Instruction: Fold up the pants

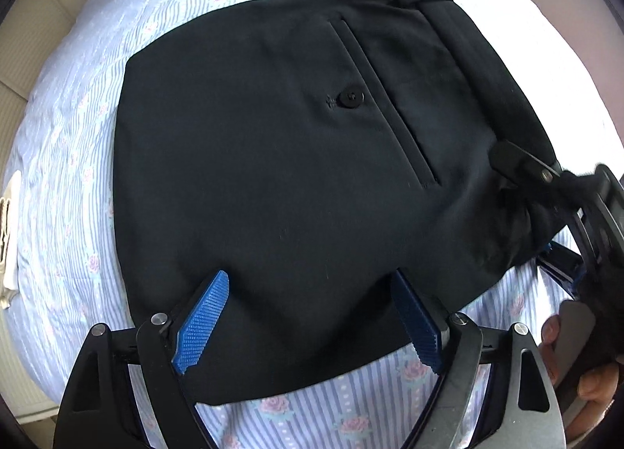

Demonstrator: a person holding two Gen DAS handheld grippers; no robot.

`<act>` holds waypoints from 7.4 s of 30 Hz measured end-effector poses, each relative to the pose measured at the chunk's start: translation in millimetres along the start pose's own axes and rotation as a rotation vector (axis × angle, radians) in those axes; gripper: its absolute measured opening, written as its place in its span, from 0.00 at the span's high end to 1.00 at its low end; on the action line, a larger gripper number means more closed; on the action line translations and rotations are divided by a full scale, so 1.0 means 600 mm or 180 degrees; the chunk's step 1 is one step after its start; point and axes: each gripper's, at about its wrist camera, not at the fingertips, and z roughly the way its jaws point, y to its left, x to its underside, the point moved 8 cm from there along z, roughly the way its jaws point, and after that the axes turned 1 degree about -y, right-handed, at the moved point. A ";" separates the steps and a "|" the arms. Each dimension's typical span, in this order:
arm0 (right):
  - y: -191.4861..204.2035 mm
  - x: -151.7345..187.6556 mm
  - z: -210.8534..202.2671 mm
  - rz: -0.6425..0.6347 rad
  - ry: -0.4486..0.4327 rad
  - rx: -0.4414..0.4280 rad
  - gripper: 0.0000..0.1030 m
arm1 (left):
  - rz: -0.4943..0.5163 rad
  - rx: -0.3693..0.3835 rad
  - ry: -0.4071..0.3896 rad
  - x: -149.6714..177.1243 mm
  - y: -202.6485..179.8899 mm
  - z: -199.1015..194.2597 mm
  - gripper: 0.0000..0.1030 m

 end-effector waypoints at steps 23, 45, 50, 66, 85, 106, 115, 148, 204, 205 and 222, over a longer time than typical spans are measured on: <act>0.142 -0.005 0.020 -0.1387 0.0343 0.1948 0.68 | -0.0672 0.0842 0.0008 -0.018 0.206 0.000 0.18; 0.128 -0.016 0.074 -0.1365 0.0490 0.2460 0.68 | -0.0952 0.2589 0.0102 -0.172 0.324 0.068 0.36; 0.119 -0.020 0.078 -0.1303 0.0527 0.2406 0.67 | -0.0883 0.2698 0.0233 -0.195 0.287 0.076 0.35; 0.147 -0.030 0.043 -0.1345 0.0482 0.2067 0.73 | -0.0664 0.2271 0.0021 -0.195 0.249 -0.014 0.82; 0.405 0.123 -0.198 -0.2281 0.0454 0.0726 0.77 | -0.1126 0.1401 -0.0885 0.078 0.369 -0.385 0.82; 0.718 0.590 -0.142 -0.3142 0.0961 0.0018 0.77 | -0.2138 0.1039 -0.1096 0.517 0.825 -0.496 0.82; 0.837 0.736 -0.123 -0.3214 0.1131 -0.0190 0.77 | -0.2307 0.1033 -0.1302 0.572 1.012 -0.536 0.82; 1.058 0.848 0.211 -0.2327 0.0515 0.0592 0.77 | -0.0529 0.1328 -0.0800 0.225 1.439 -0.330 0.82; 0.827 0.616 -0.172 -0.2249 -0.0126 0.1232 0.13 | -0.0561 0.0105 -0.1486 0.353 0.971 -0.598 0.00; 0.812 0.608 -0.197 -0.2275 -0.0144 0.1217 0.12 | -0.0582 0.0157 -0.1499 0.363 0.932 -0.608 0.00; 0.619 0.528 -0.501 -0.2447 -0.0308 0.1125 0.12 | -0.0566 0.0022 -0.1683 0.471 0.569 -0.711 0.00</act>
